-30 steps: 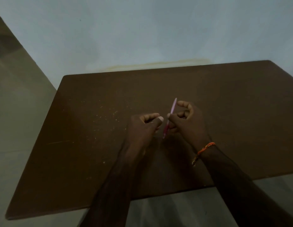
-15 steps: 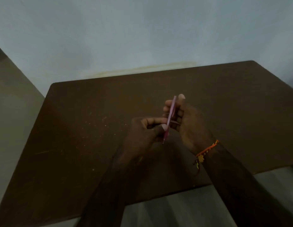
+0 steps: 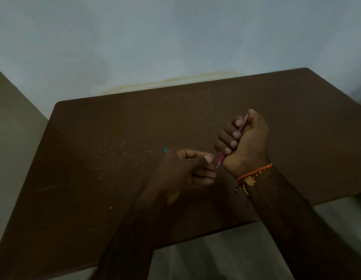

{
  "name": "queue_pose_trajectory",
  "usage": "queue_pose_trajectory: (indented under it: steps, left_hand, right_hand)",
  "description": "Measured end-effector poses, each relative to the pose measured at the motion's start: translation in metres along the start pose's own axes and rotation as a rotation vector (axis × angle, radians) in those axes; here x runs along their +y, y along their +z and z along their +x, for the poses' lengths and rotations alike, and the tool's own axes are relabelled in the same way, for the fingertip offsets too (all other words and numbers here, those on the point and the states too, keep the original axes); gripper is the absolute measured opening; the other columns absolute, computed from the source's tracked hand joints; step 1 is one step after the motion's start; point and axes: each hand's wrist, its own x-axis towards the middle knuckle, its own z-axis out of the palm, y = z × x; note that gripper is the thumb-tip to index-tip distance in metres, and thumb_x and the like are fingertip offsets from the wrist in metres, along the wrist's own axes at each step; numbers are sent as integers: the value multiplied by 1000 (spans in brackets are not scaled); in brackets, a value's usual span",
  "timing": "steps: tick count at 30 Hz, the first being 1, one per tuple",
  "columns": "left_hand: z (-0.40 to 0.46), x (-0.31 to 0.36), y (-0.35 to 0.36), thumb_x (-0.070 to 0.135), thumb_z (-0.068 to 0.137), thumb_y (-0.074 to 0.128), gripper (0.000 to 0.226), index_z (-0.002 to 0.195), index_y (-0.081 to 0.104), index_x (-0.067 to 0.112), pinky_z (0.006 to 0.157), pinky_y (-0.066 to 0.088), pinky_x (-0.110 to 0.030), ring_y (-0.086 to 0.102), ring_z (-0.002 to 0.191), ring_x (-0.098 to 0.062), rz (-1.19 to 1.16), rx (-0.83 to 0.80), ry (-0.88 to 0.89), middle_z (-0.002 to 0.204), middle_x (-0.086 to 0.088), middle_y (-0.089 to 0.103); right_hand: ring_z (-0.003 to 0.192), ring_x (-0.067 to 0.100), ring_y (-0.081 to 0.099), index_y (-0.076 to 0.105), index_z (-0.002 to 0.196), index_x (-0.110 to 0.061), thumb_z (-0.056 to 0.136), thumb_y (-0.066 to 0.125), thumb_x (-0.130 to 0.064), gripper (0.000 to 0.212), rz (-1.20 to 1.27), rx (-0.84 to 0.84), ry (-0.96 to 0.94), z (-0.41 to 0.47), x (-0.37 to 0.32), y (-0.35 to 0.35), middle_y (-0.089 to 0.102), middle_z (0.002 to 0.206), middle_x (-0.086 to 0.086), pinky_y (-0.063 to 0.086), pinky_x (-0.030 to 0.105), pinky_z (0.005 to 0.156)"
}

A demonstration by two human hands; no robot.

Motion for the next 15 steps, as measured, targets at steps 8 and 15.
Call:
queue_pose_trajectory:
  steps: [8,15]
  left_hand:
    - [-4,-14,-6,-4,86,64,26,102,81,7,73,65,-34,80,85,-26,-242,-251,21,94,-16,81]
    - [-5,-22,-10,-13,84,65,36,109,80,9,80,63,-34,79,93,-27,-257,-270,121,102,-15,81]
  right_hand:
    - [30,9,22,44,56,-19,93,37,-41,43,92,51,52,5,-2,1,28,43,-7,18,15,32]
    - [31,9,23,45,56,-19,94,37,-40,44,120,55,89,5,-1,4,29,43,-7,19,16,31]
